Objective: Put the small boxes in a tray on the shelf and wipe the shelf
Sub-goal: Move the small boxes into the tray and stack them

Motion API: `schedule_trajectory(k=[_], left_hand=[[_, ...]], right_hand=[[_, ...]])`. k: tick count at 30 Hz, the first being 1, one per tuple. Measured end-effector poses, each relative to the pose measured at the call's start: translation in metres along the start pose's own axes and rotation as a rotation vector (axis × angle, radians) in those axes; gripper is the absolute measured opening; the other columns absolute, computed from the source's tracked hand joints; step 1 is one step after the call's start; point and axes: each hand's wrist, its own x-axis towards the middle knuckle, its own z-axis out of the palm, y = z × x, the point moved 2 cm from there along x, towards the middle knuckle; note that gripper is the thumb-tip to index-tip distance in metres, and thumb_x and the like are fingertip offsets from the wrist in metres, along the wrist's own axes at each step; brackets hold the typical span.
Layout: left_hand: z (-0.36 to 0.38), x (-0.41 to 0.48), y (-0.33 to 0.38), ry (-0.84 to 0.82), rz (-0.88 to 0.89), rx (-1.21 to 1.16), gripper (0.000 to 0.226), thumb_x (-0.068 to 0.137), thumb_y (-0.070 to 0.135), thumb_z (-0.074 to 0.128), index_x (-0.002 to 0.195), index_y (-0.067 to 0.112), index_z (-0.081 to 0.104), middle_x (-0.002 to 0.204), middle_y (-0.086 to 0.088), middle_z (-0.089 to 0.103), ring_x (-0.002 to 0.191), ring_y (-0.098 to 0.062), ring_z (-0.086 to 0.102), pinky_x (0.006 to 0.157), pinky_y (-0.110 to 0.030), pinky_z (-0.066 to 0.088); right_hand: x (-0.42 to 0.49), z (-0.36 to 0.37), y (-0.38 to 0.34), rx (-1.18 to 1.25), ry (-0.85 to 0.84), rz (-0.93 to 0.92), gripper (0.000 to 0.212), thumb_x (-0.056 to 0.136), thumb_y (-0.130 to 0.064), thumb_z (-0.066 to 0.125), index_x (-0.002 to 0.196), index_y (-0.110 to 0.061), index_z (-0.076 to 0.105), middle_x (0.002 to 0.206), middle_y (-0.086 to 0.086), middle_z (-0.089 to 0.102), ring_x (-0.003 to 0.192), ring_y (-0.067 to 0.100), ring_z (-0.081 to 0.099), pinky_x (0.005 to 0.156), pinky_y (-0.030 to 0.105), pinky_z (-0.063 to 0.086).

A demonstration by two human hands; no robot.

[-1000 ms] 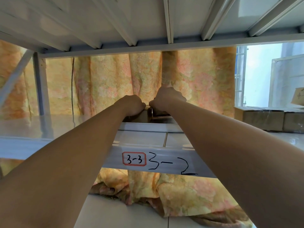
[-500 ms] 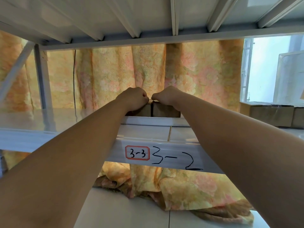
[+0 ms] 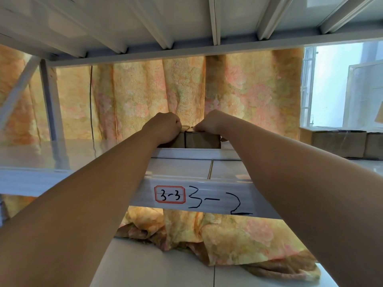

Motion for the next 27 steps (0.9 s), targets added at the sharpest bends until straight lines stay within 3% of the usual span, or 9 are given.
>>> schedule_trajectory(k=[1, 4, 5, 7, 9, 12, 14, 23, 27], left_hand=[[-0.001, -0.001, 0.001, 0.042, 0.004, -0.003, 0.029, 0.094, 0.020, 0.041, 0.094, 0.007, 0.067, 0.093, -0.009, 0.063, 0.084, -0.025, 0.056, 0.067, -0.031, 0.043], [-0.007, -0.005, 0.005, 0.173, 0.022, -0.011, 0.027, 0.091, 0.018, 0.045, 0.101, 0.008, 0.068, 0.107, -0.009, 0.066, 0.097, -0.025, 0.060, 0.082, -0.037, 0.050], [-0.008, -0.006, 0.006, 0.188, 0.033, -0.013, 0.027, 0.091, 0.018, 0.046, 0.102, 0.008, 0.068, 0.110, -0.010, 0.066, 0.098, -0.026, 0.059, 0.083, -0.038, 0.050], [-0.010, -0.008, 0.011, 0.198, 0.060, -0.016, 0.027, 0.091, 0.018, 0.046, 0.104, 0.008, 0.068, 0.113, -0.012, 0.063, 0.099, -0.026, 0.058, 0.083, -0.037, 0.048], [-0.012, -0.010, 0.017, 0.229, 0.088, -0.021, 0.026, 0.092, 0.018, 0.046, 0.106, 0.010, 0.067, 0.118, -0.011, 0.059, 0.099, -0.025, 0.057, 0.081, -0.035, 0.046], [-0.018, -0.008, 0.029, 0.290, 0.137, -0.042, 0.027, 0.092, 0.017, 0.047, 0.110, 0.011, 0.065, 0.129, -0.008, 0.051, 0.106, -0.022, 0.056, 0.086, -0.034, 0.047], [-0.022, -0.005, 0.042, 0.292, 0.162, -0.058, 0.027, 0.092, 0.018, 0.048, 0.112, 0.012, 0.064, 0.131, -0.006, 0.049, 0.107, -0.021, 0.055, 0.088, -0.034, 0.048], [-0.015, 0.018, 0.134, 0.172, 0.155, -0.127, 0.030, 0.087, 0.023, 0.048, 0.115, 0.017, 0.060, 0.114, -0.007, 0.063, 0.095, -0.024, 0.059, 0.083, -0.037, 0.053], [-0.012, 0.020, 0.181, 0.154, 0.217, -0.141, 0.027, 0.089, 0.018, 0.049, 0.111, 0.012, 0.062, 0.115, -0.006, 0.061, 0.095, -0.022, 0.057, 0.078, -0.033, 0.050]], right_hand=[[0.000, 0.000, -0.001, -0.008, 0.009, -0.016, 0.017, 0.089, -0.024, 0.061, 0.086, -0.008, 0.055, 0.067, 0.000, 0.040, 0.059, 0.016, 0.040, 0.053, 0.022, 0.033], [-0.005, -0.001, -0.002, -0.037, 0.033, -0.052, 0.033, 0.092, -0.025, 0.056, 0.116, -0.002, 0.059, 0.070, 0.002, 0.042, 0.084, 0.022, 0.045, 0.054, 0.023, 0.033], [-0.005, 0.001, -0.002, -0.054, 0.035, -0.051, 0.032, 0.095, -0.025, 0.052, 0.110, 0.001, 0.060, 0.075, 0.004, 0.046, 0.089, 0.020, 0.044, 0.056, 0.024, 0.034], [-0.007, 0.002, -0.002, -0.068, 0.100, -0.048, 0.032, 0.097, -0.029, 0.046, 0.080, -0.004, 0.056, 0.084, 0.007, 0.050, 0.090, 0.019, 0.048, 0.059, 0.024, 0.035], [-0.003, 0.002, -0.002, -0.044, 0.189, -0.004, 0.034, 0.090, -0.039, 0.051, 0.073, -0.009, 0.049, 0.084, 0.006, 0.056, 0.092, 0.024, 0.057, 0.065, 0.026, 0.043], [-0.003, -0.010, -0.004, -0.027, 0.344, -0.010, 0.051, 0.077, -0.041, 0.048, 0.117, -0.011, 0.057, 0.115, 0.010, 0.063, 0.106, 0.032, 0.057, 0.085, 0.038, 0.050], [-0.013, -0.023, -0.002, -0.102, 0.406, -0.030, 0.046, 0.081, -0.032, 0.048, 0.124, -0.017, 0.056, 0.123, 0.008, 0.059, 0.113, 0.032, 0.052, 0.091, 0.041, 0.048], [-0.045, -0.090, 0.058, -0.413, 0.559, 0.036, 0.027, 0.084, -0.012, 0.046, 0.107, -0.010, 0.060, 0.110, 0.012, 0.062, 0.119, 0.031, 0.046, 0.087, 0.038, 0.045], [-0.060, -0.115, 0.084, -0.504, 0.614, 0.082, 0.010, 0.084, -0.010, 0.045, 0.089, -0.013, 0.054, 0.105, 0.011, 0.064, 0.113, 0.031, 0.053, 0.085, 0.039, 0.048]])
